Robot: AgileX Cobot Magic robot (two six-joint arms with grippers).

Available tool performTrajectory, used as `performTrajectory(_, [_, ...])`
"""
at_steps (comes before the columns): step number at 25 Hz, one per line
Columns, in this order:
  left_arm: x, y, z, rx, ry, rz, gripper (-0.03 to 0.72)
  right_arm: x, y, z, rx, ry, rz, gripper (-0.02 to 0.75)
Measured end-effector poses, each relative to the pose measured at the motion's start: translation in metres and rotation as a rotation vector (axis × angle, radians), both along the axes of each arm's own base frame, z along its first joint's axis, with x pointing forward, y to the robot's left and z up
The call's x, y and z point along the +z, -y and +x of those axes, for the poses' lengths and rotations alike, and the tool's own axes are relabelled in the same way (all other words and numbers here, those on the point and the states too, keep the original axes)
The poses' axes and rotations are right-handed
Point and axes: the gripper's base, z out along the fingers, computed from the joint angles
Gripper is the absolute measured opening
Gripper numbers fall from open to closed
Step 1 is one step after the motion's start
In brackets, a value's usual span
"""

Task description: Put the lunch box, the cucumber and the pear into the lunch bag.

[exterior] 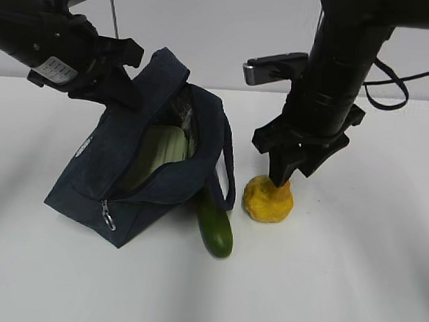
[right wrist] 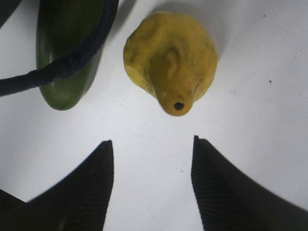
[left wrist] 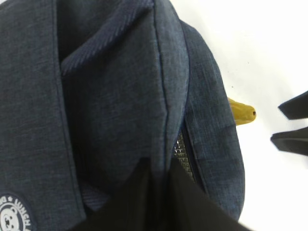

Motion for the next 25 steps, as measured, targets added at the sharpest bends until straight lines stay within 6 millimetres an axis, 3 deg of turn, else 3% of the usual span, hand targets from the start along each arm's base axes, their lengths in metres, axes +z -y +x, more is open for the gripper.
performTrajectory(19, [0.000, 0.000, -0.001, -0.006, -0.010, 0.001, 0.012, -0.036, -0.005, 0.009, -0.018, 0.024, 0.026, 0.406])
performTrajectory(21, [0.000, 0.000, -0.001, -0.008, -0.012, 0.002, 0.012, -0.037, -0.005, 0.009, -0.018, 0.024, 0.026, 0.393])
performTrajectory(25, [-0.001, 0.000, -0.002, -0.011, -0.015, 0.003, 0.012, -0.036, -0.005, 0.010, -0.012, 0.029, 0.027, 0.294])
